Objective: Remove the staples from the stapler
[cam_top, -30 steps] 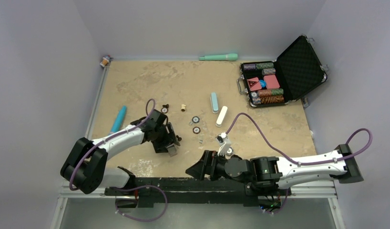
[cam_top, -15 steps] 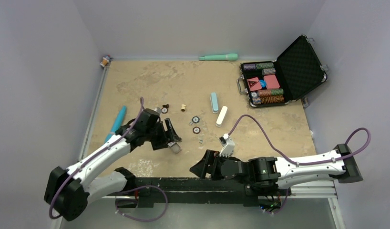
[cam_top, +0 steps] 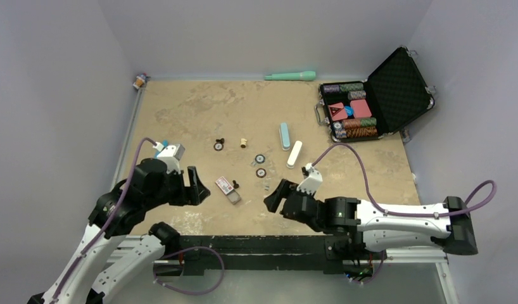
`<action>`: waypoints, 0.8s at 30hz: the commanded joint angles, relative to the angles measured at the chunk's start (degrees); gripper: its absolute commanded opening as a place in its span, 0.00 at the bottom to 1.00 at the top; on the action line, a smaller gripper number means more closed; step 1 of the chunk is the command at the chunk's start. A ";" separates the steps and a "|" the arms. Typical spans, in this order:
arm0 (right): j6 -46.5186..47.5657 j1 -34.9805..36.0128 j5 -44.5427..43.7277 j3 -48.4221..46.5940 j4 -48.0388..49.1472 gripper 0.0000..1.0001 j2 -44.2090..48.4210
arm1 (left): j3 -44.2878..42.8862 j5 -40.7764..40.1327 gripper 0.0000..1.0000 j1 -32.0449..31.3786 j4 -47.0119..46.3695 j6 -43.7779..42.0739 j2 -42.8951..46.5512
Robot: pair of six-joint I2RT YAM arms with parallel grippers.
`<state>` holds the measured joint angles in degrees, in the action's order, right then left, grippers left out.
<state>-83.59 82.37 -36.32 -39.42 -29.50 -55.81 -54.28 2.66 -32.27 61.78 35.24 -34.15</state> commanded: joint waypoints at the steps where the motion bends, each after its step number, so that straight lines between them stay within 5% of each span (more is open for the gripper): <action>1: 10.58 -7.83 1.51 -3.38 4.39 0.80 -2.02 | 0.23 1.68 0.80 0.02 3.11 -5.77 3.38; 19: 42.68 -25.42 11.68 -18.96 9.74 0.71 -31.55 | 2.42 3.62 0.80 0.45 1.57 -5.41 7.08; 24: 46.27 -27.16 16.64 -19.77 15.23 0.57 -36.11 | 2.55 4.22 0.80 1.41 1.28 -5.54 6.99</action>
<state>-42.72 56.38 -24.01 -56.42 -20.29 -90.63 -51.81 5.54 -31.73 64.79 31.57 -27.33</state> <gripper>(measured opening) 0.611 0.802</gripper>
